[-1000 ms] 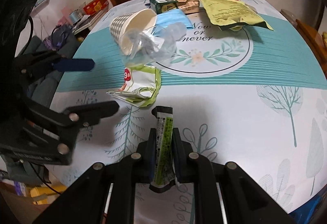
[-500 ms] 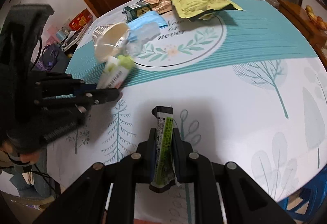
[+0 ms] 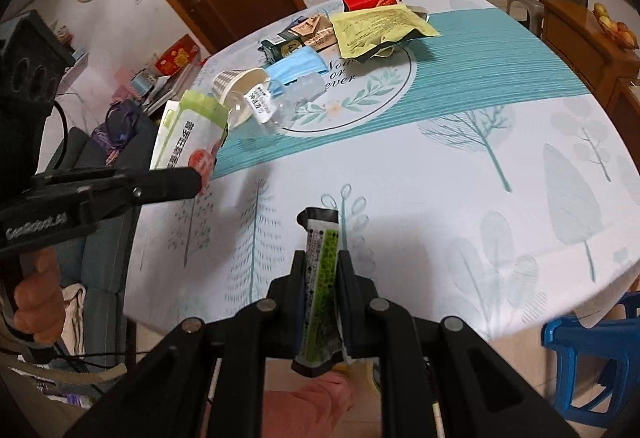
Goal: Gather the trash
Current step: 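Carry the packet and green wrapper in both tools over the black bin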
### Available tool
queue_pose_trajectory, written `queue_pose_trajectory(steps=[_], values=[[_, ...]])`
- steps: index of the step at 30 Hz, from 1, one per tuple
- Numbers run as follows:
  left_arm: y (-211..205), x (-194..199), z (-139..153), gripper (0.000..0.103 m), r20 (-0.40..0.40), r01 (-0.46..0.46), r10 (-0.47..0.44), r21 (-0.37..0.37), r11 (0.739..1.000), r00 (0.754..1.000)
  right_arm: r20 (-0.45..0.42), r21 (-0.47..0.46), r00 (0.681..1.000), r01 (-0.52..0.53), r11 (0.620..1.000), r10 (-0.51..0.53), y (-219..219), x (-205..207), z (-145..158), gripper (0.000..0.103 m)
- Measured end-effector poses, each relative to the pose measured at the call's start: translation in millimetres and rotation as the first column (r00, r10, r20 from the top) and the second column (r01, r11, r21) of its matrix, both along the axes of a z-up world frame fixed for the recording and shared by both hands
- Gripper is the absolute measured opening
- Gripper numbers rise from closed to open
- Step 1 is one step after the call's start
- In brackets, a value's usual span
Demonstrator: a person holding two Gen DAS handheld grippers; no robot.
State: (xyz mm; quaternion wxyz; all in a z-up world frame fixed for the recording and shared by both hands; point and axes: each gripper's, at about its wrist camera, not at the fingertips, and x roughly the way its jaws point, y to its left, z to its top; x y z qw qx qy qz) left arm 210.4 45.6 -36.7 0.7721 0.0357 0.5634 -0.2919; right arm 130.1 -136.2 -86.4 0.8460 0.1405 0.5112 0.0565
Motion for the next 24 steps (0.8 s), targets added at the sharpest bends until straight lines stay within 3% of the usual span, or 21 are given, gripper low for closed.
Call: queue_pose_trajectory(steps=[6, 12, 18, 24], values=[[-39.7, -69.9, 14.5, 0.003, 0.024, -0.011, 0.012, -0.024, 1.000, 1.000, 0.008, 0.018, 0.999, -0.044, 0.999, 0.044, -23.4, -44.3, 11.2, 0.014], [-80.9, -133.1, 0.3, 0.003, -0.008, -0.017, 0.017, -0.038, 0.999, 1.000, -0.005, 0.019, 0.997, -0.078, 0.997, 0.078, -54.5, -97.4, 11.5, 0.014], [-109.5, -176.7, -25.2, 0.003, -0.060, -0.025, 0.024, -0.006, 1.000, 0.998, -0.087, 0.051, 0.994, -0.062, 0.997, 0.066, -84.0, -143.5, -14.7, 0.014], [-121.9, -201.6, -63.1, 0.003, -0.116, -0.015, 0.022, 0.059, 0.998, 0.993, -0.160, 0.104, 0.987, 0.002, 0.995, 0.015, -98.5, -164.1, -53.9, 0.014]])
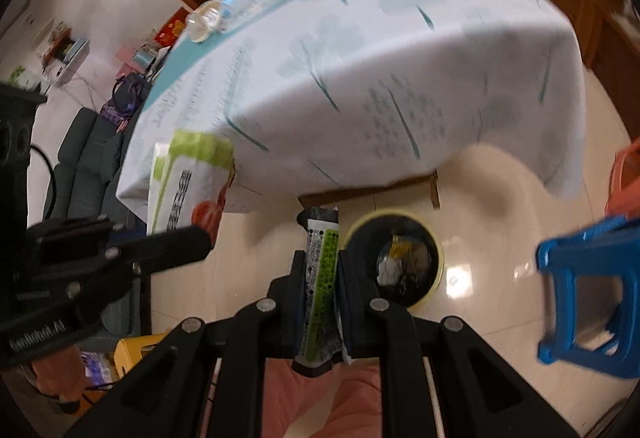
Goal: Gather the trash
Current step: 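Carry the packet and green wrapper in both tools over the black bin, then open both tools to drop the packet and wrapper into the bin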
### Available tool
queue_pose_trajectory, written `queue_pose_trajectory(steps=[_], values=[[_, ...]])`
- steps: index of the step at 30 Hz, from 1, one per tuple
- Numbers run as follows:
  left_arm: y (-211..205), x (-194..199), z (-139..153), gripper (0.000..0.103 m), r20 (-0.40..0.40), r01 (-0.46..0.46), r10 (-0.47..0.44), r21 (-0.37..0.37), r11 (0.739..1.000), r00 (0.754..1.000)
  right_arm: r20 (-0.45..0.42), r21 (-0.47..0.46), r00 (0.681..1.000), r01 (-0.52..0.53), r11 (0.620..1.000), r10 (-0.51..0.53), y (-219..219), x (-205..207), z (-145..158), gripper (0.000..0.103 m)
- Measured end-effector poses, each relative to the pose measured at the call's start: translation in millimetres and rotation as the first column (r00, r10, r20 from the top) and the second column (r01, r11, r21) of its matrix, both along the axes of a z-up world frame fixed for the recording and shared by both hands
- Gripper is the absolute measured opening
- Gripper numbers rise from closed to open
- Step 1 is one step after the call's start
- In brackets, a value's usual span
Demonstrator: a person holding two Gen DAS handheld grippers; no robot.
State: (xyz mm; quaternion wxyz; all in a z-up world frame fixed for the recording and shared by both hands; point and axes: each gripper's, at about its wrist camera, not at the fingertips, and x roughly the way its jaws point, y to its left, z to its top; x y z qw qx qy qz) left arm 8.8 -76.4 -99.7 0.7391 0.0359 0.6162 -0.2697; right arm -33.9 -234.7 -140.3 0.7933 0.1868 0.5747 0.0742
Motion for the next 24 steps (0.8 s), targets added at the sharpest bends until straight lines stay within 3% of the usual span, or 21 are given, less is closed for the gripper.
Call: queue_pose_trajectory(steps=[8, 16, 22, 24], values=[[-7.9, -10.6, -87.1, 0.003, -0.078, -0.004, 0.009, 0.067, 0.998, 0.997, -0.049, 0.032, 0.995, 0.091, 0.995, -0.090, -10.5, -6.2, -65.0, 0.014], [-15.9, -5.8, -189.5, 0.003, -0.126, -0.014, 0.027, 0.105, 0.994, 0.992, -0.137, 0.033, 0.969, 0.211, 0.977, -0.205, -31.3, -12.5, -164.1, 0.014], [-17.4, 2.1, -253.8, 0.004, -0.118, 0.008, 0.006, 0.120, 0.993, 0.993, -0.164, 0.023, 0.962, 0.224, 0.974, -0.217, -32.4, -10.0, -229.5, 0.014], [-16.3, 5.5, -267.2, 0.008, -0.115, 0.013, 0.002, 0.125, 0.992, 0.993, -0.165, 0.025, 0.959, 0.238, 0.971, -0.230, -31.7, -8.1, -247.3, 0.015]])
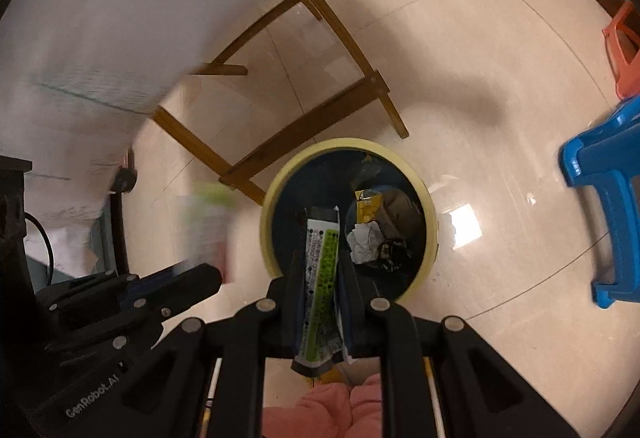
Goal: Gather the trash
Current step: 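Open both tools to drop the packet and wrapper into the bin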
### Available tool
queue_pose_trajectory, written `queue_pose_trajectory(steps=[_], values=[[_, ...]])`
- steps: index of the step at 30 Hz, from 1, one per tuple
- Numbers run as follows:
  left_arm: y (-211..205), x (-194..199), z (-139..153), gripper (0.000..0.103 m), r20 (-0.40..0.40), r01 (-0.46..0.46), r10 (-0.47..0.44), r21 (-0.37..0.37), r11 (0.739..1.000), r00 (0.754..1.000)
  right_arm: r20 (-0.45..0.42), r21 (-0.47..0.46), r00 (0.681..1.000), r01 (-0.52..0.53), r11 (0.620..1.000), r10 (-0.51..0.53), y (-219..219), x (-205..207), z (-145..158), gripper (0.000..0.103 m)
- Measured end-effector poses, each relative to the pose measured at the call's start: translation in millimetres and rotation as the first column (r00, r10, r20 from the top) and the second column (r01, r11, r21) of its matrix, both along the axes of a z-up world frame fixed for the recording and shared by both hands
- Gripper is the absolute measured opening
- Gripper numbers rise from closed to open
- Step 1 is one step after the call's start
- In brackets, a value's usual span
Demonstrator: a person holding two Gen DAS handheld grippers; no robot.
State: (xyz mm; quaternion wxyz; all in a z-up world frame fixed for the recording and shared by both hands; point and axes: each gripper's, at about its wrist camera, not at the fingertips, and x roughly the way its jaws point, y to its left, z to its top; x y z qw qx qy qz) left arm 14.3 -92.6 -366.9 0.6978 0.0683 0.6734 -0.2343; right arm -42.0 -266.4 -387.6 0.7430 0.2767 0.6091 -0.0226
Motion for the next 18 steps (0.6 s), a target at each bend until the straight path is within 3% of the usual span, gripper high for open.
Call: queue_pose_trajectory(steps=[1, 3, 5, 7, 12, 14, 18], values=[[-0.4, 1.8, -7.7, 0.011, 0.000, 0.004, -0.004, 0.004, 1.000, 1.000, 0.000, 0.004, 1.000, 0.008, 1.000, -0.008, 0.1, 0.9, -8.2, 0.015], [1.0, 6.7, -19.6, 0.028, 0.009, 0.008, -0.008, 0.016, 1.000, 1.000, 0.006, 0.015, 1.000, 0.020, 1.000, -0.020, 0.3, 1.7, -22.3, 0.015], [3.0, 10.5, -28.6, 0.038, 0.020, 0.008, -0.008, 0.020, 1.000, 1.000, 0.005, 0.012, 1.000, 0.019, 1.000, -0.019, 3.1, 3.3, -32.8, 0.016], [3.9, 11.2, -36.3, 0.045, 0.032, 0.000, -0.001, 0.037, 0.999, 0.999, 0.003, 0.010, 1.000, 0.021, 1.000, -0.021, 4.6, 3.2, -39.9, 0.017], [23.2, 18.3, -43.5, 0.075, 0.076, -0.054, 0.050, 0.046, 0.997, 0.996, -0.002, 0.001, 1.000, 0.014, 1.000, -0.014, 9.4, 10.1, -49.3, 0.018], [33.6, 21.0, -45.5, 0.079, 0.089, -0.080, 0.075, 0.052, 0.995, 0.993, 0.002, 0.000, 1.000, 0.010, 1.000, -0.010, 11.6, 14.2, -50.6, 0.018], [52.8, 22.9, -42.8, 0.080, 0.124, -0.139, 0.130, 0.069, 0.988, 0.984, 0.007, 0.017, 1.000, -0.016, 1.000, 0.016, 22.8, 25.4, -52.6, 0.031]])
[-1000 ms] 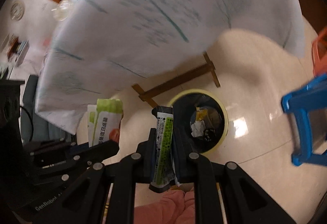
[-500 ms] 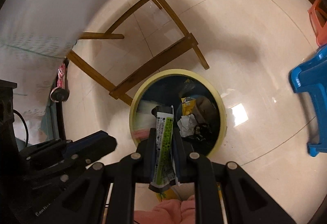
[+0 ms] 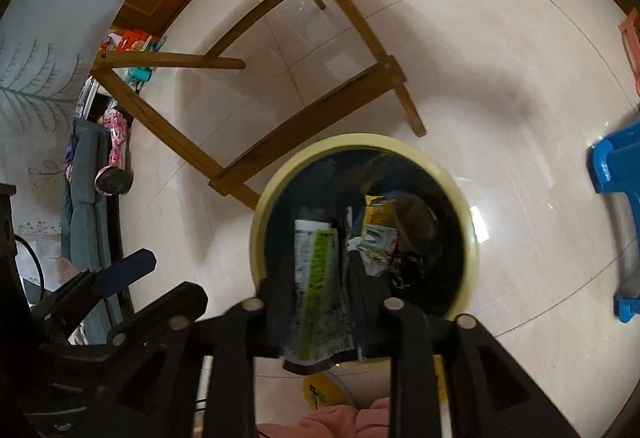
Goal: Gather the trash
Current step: 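Open both tools to drop the packet and wrapper into the bin, then move both tools back toward the cup and bottle on the table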
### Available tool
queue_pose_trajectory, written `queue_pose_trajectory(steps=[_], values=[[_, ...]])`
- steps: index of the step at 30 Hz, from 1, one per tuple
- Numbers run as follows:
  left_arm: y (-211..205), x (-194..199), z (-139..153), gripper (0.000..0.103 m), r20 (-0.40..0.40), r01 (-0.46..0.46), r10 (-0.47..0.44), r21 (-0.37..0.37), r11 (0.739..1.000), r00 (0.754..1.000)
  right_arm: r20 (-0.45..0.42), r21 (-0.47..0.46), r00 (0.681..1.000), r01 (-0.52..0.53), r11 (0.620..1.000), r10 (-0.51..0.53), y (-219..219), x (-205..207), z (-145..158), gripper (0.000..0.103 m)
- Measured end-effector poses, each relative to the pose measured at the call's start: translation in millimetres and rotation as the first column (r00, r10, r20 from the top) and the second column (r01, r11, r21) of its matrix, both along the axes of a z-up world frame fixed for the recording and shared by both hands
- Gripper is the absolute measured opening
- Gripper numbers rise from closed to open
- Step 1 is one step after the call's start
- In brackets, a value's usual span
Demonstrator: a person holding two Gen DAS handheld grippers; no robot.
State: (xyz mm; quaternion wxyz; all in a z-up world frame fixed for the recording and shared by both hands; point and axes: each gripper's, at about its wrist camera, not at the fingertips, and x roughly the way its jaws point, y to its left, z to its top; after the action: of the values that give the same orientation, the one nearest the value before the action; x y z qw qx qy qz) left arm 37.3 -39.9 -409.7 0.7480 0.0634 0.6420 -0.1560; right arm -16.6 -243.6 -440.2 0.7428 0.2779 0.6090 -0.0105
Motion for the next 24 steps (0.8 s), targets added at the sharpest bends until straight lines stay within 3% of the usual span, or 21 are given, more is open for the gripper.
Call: queue_pose_trajectory(steps=[4, 9, 18, 24], values=[[16.2, 0.4, 6.0, 0.087, 0.026, -0.052, 0.051, 0.006, 0.999, 0.998, 0.007, -0.005, 1.000, -0.005, 1.000, 0.005, 7.4, 8.7, 4.0, 0.045], [27.4, -2.7, 17.5, 0.090, 0.032, -0.080, 0.080, -0.007, 0.997, 0.996, 0.015, -0.033, 1.000, -0.003, 0.999, 0.004, 10.1, 11.5, 12.5, 0.075], [29.3, -18.7, 53.9, 0.094, 0.016, -0.095, 0.096, -0.058, 0.994, 0.995, 0.051, -0.047, 0.999, 0.009, 0.999, -0.007, 14.5, 5.6, 48.6, 0.076], [32.5, -34.8, 107.3, 0.094, 0.010, -0.081, 0.082, -0.063, 0.995, 0.997, 0.069, -0.057, 0.997, 0.031, 0.998, -0.027, 17.6, -5.7, 96.2, 0.076]])
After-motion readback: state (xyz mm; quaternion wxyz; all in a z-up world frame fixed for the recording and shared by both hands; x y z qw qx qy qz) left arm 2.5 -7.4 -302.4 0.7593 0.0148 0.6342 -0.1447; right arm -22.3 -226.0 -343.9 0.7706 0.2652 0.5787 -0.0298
